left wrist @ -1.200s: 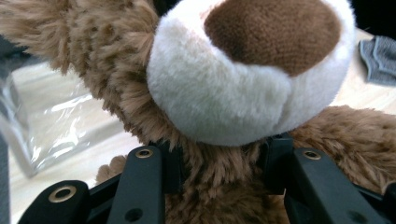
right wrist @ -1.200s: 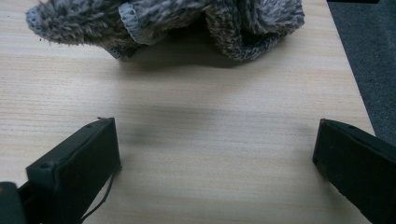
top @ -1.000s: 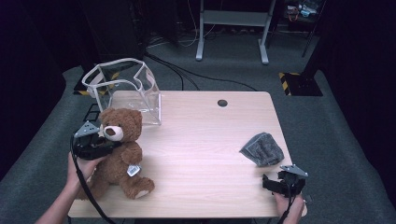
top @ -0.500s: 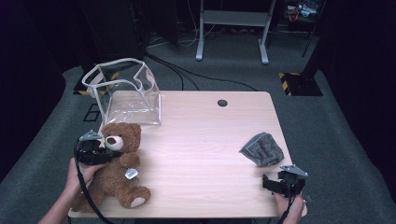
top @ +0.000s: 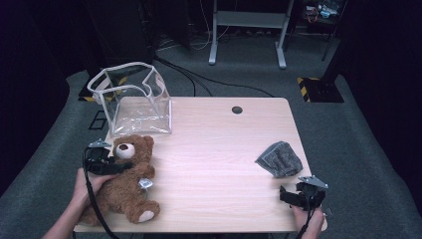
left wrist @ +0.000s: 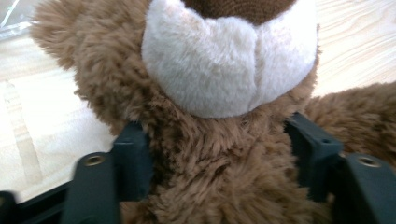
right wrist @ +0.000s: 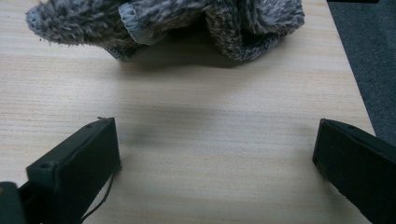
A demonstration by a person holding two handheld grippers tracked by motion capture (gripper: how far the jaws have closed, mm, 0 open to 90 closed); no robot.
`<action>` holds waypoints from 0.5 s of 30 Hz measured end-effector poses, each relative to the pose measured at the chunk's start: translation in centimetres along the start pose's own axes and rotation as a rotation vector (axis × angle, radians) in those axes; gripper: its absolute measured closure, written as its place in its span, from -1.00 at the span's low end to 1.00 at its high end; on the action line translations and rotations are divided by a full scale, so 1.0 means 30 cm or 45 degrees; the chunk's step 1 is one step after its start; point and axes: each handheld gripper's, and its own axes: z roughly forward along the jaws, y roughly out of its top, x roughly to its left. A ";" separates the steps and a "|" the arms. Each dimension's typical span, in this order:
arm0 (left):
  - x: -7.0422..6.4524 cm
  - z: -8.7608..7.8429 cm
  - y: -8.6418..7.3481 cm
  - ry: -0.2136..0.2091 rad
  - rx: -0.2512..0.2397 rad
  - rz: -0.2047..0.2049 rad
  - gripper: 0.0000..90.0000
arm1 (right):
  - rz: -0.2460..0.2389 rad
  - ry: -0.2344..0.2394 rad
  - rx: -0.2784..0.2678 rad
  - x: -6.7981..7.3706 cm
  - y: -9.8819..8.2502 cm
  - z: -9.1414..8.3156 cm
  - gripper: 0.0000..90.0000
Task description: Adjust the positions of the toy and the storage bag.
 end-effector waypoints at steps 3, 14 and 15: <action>-0.005 -0.008 0.006 0.011 -0.017 -0.008 -0.51 | 0.000 0.000 0.000 0.000 0.000 0.000 -1.00; -0.032 -0.120 0.102 0.051 -0.116 -0.001 -0.85 | 0.000 0.000 0.000 0.000 0.000 0.000 -1.00; -0.039 -0.124 0.120 0.063 -0.120 0.019 -0.87 | 0.000 0.000 0.000 0.000 0.000 0.000 -1.00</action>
